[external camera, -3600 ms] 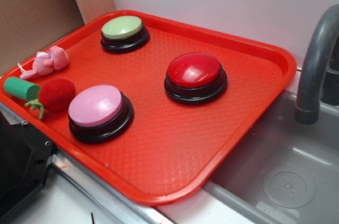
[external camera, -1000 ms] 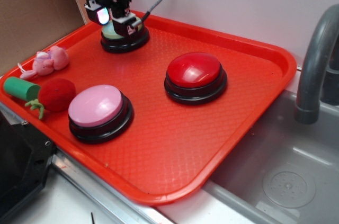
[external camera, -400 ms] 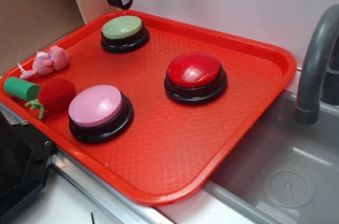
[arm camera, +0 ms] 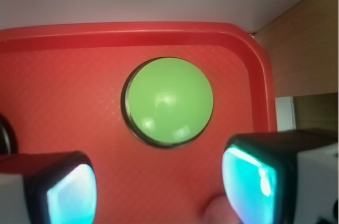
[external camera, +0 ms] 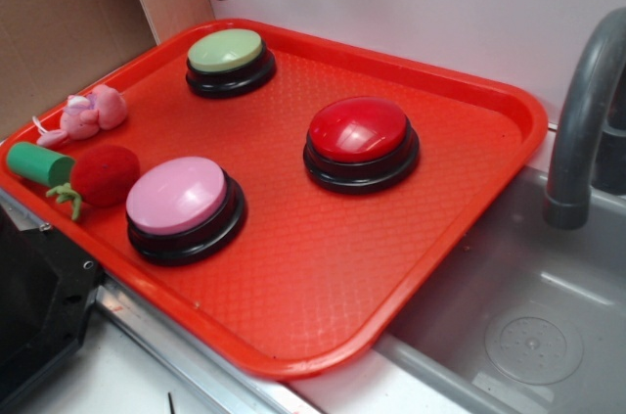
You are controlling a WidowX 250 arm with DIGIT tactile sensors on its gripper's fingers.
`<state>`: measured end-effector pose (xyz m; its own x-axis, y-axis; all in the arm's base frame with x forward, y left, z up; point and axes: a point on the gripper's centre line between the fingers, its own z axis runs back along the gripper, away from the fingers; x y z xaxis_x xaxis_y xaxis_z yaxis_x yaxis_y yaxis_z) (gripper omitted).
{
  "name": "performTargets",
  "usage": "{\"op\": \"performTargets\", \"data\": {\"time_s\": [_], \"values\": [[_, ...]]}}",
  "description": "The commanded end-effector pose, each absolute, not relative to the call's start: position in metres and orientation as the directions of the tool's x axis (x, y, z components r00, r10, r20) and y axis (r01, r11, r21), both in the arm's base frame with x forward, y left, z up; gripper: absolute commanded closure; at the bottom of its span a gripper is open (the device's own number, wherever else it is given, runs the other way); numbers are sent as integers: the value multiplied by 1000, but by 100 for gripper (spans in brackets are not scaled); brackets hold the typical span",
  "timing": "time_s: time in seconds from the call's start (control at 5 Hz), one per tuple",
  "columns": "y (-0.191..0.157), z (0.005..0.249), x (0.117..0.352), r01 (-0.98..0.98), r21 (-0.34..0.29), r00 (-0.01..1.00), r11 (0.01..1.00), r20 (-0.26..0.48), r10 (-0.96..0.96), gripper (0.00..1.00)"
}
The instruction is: Push the green button.
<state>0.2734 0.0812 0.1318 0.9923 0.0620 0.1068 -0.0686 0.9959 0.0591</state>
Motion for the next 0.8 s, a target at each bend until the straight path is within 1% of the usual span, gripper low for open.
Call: {"op": "performTargets", "data": {"time_s": [0.0, 0.2, 0.6], "values": [[76, 172, 271, -124, 126, 973, 984, 212, 95, 0], [74, 177, 268, -88, 66, 976, 994, 203, 73, 0], [70, 183, 261, -79, 62, 976, 995, 210, 64, 0]]}}
